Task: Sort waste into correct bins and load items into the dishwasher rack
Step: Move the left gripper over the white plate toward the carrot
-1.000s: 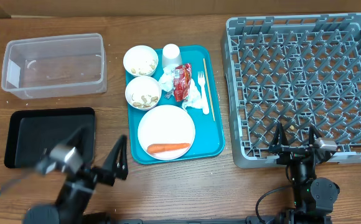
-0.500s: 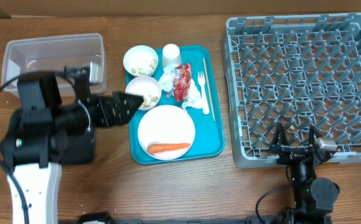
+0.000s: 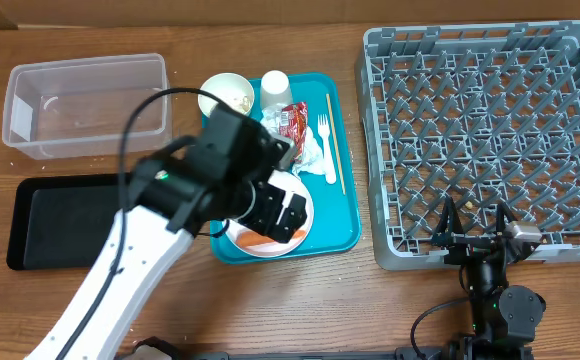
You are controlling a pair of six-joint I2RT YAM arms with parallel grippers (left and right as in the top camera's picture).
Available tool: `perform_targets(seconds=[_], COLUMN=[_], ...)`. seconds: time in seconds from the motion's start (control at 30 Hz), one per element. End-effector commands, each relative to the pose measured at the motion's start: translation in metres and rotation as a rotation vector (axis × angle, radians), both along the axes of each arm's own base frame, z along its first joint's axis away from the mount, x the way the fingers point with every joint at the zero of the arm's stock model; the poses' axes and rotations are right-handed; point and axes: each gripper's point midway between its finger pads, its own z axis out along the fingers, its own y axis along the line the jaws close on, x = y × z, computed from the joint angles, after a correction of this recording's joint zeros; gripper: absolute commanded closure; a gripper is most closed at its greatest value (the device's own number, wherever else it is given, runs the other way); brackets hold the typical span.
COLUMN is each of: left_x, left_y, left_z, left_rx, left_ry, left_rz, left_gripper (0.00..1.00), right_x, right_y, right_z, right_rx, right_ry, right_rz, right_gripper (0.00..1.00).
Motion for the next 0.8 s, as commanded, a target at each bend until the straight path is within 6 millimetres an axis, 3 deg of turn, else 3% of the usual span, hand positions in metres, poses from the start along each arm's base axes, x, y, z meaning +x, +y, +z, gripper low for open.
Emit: perform_targets(seconds=[0.0,0.13,0.47,0.77], left_x=[0.001,0.002,-0.010,0.001], left_y=[0.014,0.045,0.024,0.017], left_z=[-0.021,-0.047,-0.109,-0.138], left_rx=[0.162,0.380,0.504,0.526], left_ry=[-0.001,0.054,0.219,0.241], left_rz=[-0.096,-0.118,-0.434,-0.464], left_gripper=[0.00,0.00,0.00,0.00], right_x=[0.000,0.000,0.000,0.000], right_y=[0.000,0.000,0.000,0.000], right_z=[-0.003,-0.003,-0.003,-0.003], right_rx=[0.004,0.004,0.004,0.004], right_ry=[0.000,0.001,0.000,0.000], right_rz=[0.003,0.003,0.003,0.003], right_gripper=[0.00,0.00,0.00,0.00])
